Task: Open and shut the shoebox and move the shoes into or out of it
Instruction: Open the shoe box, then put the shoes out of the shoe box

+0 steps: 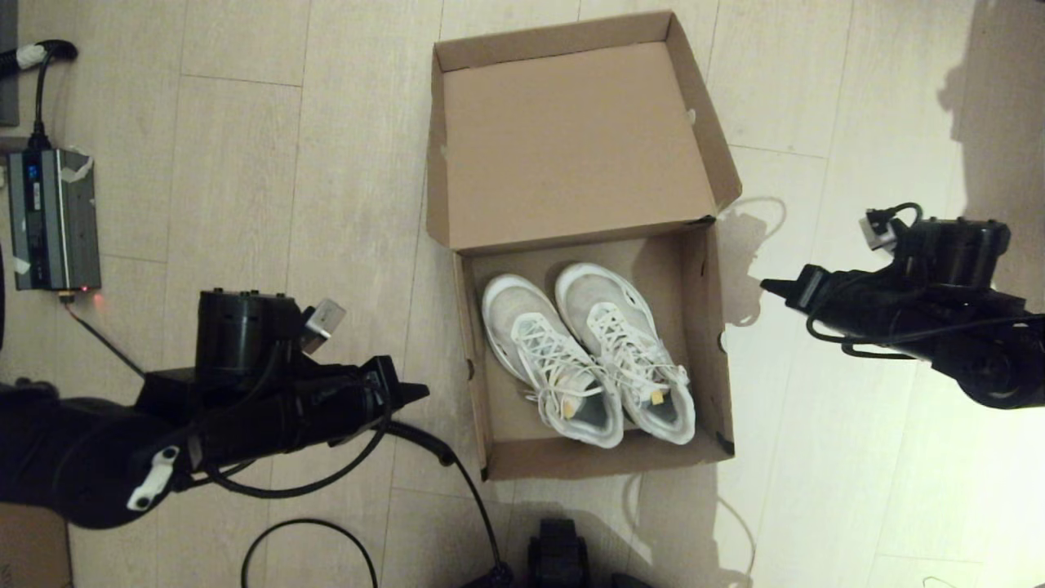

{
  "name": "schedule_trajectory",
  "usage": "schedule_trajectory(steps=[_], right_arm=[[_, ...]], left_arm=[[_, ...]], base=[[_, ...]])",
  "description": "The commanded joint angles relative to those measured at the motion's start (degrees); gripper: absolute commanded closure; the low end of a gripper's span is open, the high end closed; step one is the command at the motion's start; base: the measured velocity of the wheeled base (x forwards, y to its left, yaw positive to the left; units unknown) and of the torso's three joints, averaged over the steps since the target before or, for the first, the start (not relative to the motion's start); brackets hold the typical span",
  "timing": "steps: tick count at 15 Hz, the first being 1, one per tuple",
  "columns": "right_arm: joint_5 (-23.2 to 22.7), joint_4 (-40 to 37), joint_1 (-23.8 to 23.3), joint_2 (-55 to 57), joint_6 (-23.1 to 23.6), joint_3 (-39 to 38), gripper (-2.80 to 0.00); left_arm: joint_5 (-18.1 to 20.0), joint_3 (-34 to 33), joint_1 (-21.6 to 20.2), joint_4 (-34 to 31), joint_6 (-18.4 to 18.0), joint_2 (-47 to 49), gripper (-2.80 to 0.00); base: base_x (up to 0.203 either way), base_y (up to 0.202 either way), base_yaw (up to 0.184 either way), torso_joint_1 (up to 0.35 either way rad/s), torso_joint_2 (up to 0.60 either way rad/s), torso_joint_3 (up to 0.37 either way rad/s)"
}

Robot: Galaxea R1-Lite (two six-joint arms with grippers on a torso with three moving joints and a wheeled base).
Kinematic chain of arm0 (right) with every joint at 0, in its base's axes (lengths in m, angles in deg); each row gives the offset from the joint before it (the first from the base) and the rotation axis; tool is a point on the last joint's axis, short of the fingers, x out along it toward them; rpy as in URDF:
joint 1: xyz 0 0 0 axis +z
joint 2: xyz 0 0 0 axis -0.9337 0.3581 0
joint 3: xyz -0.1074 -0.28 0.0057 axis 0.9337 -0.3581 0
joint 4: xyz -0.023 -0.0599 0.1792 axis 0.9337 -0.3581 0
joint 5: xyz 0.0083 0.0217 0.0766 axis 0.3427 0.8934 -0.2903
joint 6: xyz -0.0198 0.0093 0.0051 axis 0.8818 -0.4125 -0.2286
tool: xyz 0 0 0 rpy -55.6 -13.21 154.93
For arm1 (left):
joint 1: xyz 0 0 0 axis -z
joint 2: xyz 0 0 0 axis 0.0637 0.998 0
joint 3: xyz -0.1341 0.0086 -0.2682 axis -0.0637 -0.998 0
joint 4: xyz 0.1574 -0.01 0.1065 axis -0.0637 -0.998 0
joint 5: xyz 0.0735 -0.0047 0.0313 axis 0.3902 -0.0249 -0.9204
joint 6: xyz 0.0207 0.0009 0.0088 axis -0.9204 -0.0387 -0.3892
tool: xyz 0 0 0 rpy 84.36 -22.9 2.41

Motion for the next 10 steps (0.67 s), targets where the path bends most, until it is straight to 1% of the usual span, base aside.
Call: schedule_trajectory(steps=[1,3,4,5,6,7,8,10], right_arm=[[5.5,-2.1,2.9,-0.7,7.0,-0.2,0.0],[5.7,-2.6,4.1,-1.1,8.1,-2.6,0.0],[6.2,-2.4,4.8,-1.2,8.6,-3.8,0.0],[6.9,-2.3,5.3,-1.1,10.2,-4.9,0.0],[7.5,-1.8,5.5,-0.7,11.9,-5.7,0.0],[7.6,-1.1,5.6,-0.5,11.9,-5.8,0.0],[7.7,1.9,5.7,-0.1,11.9,-6.7,0.0],[8.0,5.1,6.7,0.1,12.1,-8.9,0.0]], left_arm=[[-2.3,1.5,0.6,1.6,0.2,4.3,0.0],[-5.9,4.0,1.4,6.0,0.2,8.3,0.0],[-7.1,6.0,1.7,7.8,0.2,10.2,0.0],[-7.8,7.9,1.7,8.6,0.3,12.1,0.0],[-8.0,9.8,1.7,9.2,0.3,13.5,0.0],[-7.9,11.2,1.9,10.2,0.5,14.6,0.0],[-7.8,12.9,2.3,13.1,0.6,16.1,0.0],[-7.8,14.2,3.1,17.7,0.5,17.7,0.0]], base=[[0.0,0.0,0.0,0.0,0.0,0.0],[0.0,0.0,0.0,0.0,0.0,0.0],[0.0,0.0,0.0,0.0,0.0,0.0],[0.0,0.0,0.0,0.0,0.0,0.0],[0.0,0.0,0.0,0.0,0.0,0.0],[0.0,0.0,0.0,0.0,0.0,0.0],[0.0,0.0,0.0,0.0,0.0,0.0],[0.0,0.0,0.0,0.0,0.0,0.0]])
